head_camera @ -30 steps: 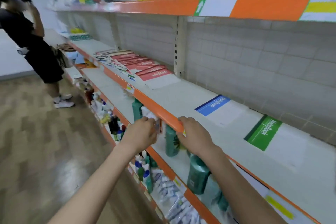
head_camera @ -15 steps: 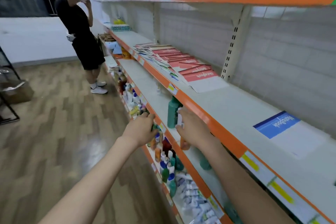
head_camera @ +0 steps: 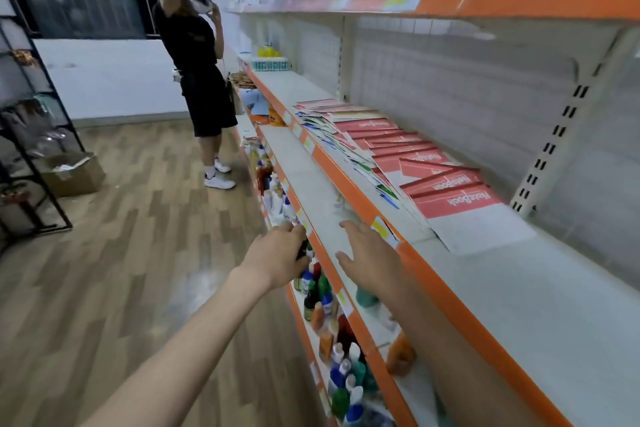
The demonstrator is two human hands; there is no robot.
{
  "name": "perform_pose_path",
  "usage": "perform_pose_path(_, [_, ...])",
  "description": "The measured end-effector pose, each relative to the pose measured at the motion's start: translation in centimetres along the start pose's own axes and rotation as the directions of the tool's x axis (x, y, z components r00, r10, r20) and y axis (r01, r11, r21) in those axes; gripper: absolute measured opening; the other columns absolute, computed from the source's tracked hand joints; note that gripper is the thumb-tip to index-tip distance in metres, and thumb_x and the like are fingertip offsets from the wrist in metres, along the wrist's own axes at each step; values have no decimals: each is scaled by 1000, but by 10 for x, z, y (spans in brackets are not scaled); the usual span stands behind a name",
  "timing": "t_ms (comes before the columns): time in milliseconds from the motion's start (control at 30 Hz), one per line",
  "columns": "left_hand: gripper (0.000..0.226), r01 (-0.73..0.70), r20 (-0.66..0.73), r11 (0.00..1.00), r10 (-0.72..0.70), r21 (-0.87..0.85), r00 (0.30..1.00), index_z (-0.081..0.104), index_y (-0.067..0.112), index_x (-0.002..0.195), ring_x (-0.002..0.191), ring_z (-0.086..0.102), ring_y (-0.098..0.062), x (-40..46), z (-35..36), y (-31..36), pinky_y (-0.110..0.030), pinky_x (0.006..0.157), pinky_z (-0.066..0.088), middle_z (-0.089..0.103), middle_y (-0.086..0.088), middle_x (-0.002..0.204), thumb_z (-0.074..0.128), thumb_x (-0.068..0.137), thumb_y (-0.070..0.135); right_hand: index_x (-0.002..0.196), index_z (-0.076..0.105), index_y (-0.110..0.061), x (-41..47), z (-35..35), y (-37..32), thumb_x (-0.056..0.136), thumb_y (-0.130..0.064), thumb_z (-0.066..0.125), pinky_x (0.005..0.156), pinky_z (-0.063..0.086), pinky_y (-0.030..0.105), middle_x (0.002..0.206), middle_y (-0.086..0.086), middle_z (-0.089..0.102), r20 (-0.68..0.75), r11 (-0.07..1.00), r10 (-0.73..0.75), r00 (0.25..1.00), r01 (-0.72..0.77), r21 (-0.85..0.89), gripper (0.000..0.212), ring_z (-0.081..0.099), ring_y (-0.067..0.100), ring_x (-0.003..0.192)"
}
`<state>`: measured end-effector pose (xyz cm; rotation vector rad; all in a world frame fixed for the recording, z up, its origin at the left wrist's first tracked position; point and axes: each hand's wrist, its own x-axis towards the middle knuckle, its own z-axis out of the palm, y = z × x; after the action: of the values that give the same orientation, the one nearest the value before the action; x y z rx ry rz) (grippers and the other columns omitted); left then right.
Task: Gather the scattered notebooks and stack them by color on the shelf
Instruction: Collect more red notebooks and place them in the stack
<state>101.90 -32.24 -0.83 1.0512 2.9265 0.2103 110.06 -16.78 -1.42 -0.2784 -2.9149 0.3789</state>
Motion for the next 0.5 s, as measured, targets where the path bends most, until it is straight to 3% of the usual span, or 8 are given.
perform_pose_path(300, [49, -3, 27, 998, 4, -55, 1000, 40, 13, 135, 118, 50, -27, 82, 4, -43, -41, 91, 47, 48, -7, 131, 52, 94, 37, 137, 38, -16, 87, 19, 2, 96, -26, 49, 97, 42, 36, 140, 5, 41, 48, 1000, 7, 999, -8, 24, 44, 42, 24, 125])
perform_pose_path(500, [56, -124, -2, 992, 124, -34, 992, 33, 17, 143, 121, 49, -24, 157, -5, -70, -38, 91, 48, 44, -5, 138, 51, 95, 39, 144, 31, -19, 149, 21, 2, 97, -27, 46, 97, 40, 35, 144, 3, 37, -14, 996, 57, 998, -56, 67, 50, 42, 23, 127])
